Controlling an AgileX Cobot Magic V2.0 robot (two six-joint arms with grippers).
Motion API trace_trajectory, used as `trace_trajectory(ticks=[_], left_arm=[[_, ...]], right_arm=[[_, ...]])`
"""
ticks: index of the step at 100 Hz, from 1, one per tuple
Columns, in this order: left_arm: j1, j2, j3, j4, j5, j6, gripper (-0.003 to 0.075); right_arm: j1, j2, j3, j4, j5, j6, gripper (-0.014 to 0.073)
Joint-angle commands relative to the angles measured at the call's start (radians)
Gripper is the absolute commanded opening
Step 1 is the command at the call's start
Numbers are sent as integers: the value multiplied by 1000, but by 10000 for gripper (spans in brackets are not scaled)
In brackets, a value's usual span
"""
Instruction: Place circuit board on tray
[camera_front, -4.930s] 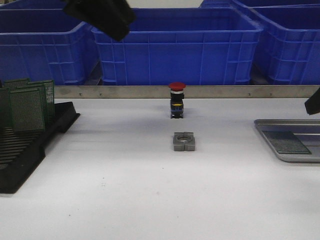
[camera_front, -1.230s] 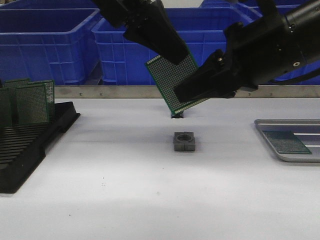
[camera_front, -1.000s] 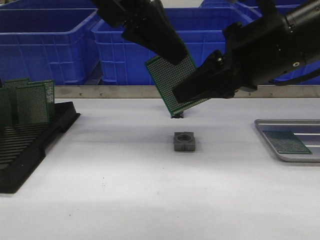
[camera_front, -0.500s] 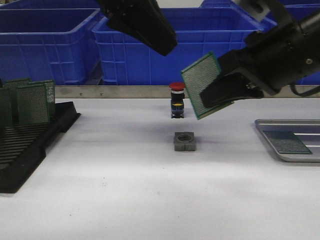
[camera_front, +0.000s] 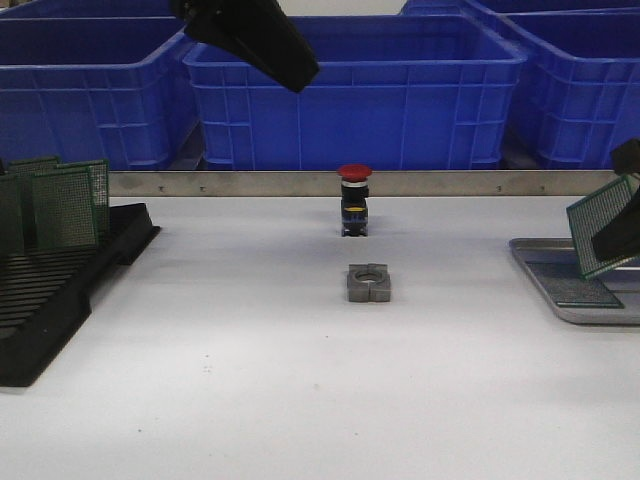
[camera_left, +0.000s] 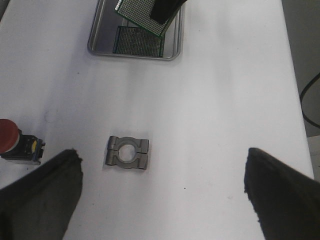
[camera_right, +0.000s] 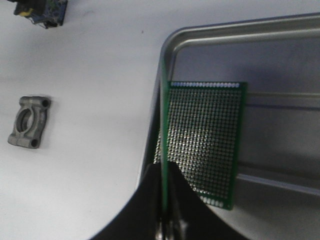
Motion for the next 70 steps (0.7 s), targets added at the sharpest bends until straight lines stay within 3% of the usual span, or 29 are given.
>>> trace_trajectory(ticks=[1,8,14,19,27,33,38,46,58,70], left_arm=[[1,-60,-31,-64,54,-10,617],[1,-60,-31,-62,54,-18,617],[1,-60,-31,-60,54,-43,617],[1,-60,-31,-52,52,-60,608],[8,-60,-32,-39,48,-97,526],[20,-62,-39,-34,48,-126,414],[35,-64,-49,-26,49,-173,248],[67,-71,-50,-25,55,-200,-25],[124,-94,-50,-28,55,-272,-20],[173,-140,-45,-26,45,-281,-20]], right_arm=[[-4,-16,-55,-16,60,-4,179],[-4,-17,-76,-58,60,-4,412],[-6,-20,-92,-92,55,-2,546],[-7,-27,-105,-120,49,-2,593],[-13,-44,-123,-149,50,-2,577],[-13,-69,-127,-167,58,-2,536],[-13,-95,-127,-170,66,-2,477],[-13,-146,-127,-170,95,-2,276],[-13,-230,-123,-172,152,-4,-123],[2,-320,-118,-169,134,-4,-112]])
